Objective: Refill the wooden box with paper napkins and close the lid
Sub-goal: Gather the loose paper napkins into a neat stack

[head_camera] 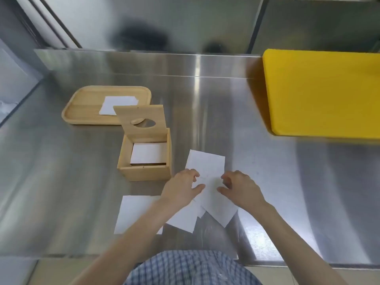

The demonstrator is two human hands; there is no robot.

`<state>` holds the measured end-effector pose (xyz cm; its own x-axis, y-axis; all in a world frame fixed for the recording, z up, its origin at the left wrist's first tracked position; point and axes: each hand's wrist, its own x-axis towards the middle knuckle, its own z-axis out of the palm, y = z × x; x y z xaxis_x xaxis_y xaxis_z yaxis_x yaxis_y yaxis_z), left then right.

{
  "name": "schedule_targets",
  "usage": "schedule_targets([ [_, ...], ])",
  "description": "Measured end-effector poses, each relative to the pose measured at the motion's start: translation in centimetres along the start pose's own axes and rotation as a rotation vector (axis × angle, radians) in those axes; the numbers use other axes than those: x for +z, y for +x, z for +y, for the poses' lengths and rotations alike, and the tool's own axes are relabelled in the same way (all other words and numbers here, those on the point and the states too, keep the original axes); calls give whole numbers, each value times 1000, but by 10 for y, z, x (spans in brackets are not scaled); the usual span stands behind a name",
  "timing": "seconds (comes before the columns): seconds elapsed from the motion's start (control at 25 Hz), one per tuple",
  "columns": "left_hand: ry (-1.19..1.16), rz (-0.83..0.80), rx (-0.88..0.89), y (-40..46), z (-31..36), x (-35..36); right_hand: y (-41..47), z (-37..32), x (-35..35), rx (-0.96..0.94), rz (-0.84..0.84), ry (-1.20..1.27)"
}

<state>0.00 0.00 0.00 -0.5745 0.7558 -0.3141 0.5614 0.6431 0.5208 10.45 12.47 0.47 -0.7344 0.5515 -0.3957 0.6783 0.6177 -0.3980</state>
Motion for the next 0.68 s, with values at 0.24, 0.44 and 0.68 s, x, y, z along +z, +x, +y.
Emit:
schedule_targets([
  [0.24,17,-47,-84,5,-3,18,5,4,8,55,-7,-32],
  [0.44,32,-28,-87,8,-4,23,8,7,16,100,-7,-19],
  [0.68,-80,-47,-83,11,-8,20,6,6,17,91,6,162],
])
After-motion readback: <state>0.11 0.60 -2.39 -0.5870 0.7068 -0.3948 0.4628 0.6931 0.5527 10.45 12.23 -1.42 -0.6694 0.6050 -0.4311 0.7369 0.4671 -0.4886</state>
